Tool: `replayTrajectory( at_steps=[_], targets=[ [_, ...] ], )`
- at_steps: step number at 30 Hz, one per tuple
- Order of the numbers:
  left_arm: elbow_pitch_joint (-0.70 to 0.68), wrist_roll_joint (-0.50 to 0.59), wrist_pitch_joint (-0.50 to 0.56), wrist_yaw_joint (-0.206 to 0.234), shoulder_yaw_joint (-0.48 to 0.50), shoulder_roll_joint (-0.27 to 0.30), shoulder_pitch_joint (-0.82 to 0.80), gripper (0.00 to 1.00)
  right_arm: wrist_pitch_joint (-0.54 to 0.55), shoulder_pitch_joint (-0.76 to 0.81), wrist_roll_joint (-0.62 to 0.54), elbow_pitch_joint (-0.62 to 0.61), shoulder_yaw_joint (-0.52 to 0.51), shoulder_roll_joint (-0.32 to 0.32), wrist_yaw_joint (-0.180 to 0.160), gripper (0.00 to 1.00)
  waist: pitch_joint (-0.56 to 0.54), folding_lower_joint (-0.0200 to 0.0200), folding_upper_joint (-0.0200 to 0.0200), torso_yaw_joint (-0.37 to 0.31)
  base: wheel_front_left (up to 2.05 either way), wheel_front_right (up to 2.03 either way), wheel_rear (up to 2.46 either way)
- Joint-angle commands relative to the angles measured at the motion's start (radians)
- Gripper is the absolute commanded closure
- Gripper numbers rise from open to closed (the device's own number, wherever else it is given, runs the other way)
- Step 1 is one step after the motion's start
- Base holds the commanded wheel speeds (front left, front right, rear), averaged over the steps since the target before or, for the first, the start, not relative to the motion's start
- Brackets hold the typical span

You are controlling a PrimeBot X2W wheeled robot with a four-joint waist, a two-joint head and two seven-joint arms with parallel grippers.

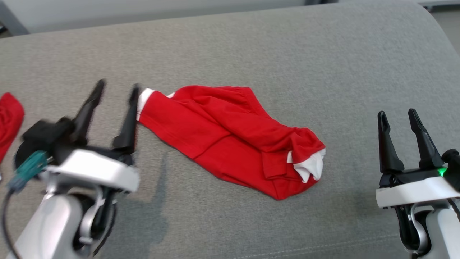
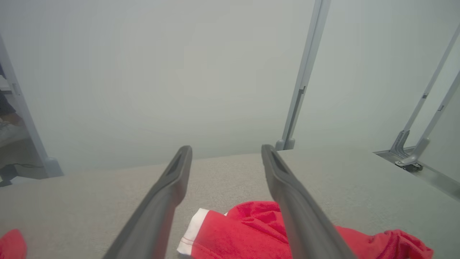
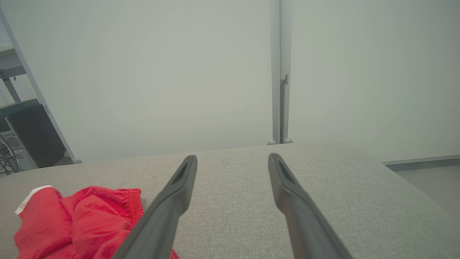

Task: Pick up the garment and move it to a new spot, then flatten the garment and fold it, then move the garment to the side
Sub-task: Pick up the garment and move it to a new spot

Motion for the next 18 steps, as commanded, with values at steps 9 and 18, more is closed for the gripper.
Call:
replayTrajectory(
  at_steps=[9,18],
  targets=[
    [-0.058,-0.084,-0.127,0.077,0.227,0.051,0.236,0.0,0.025,0.045,-0.022,-0.029,0.026,-0.035,0.007,0.0,-0.09,0.0,0.0,0.075,0.0,0.0,0.0],
    [0.021,-0.051,-0.202,0.065,0.228,0.068,0.377,0.0,0.03,0.096,-0.021,0.017,0.047,-0.053,0.007,0.0,-0.166,0.0,0.0,0.092,0.0,0.0,0.0]
  ],
)
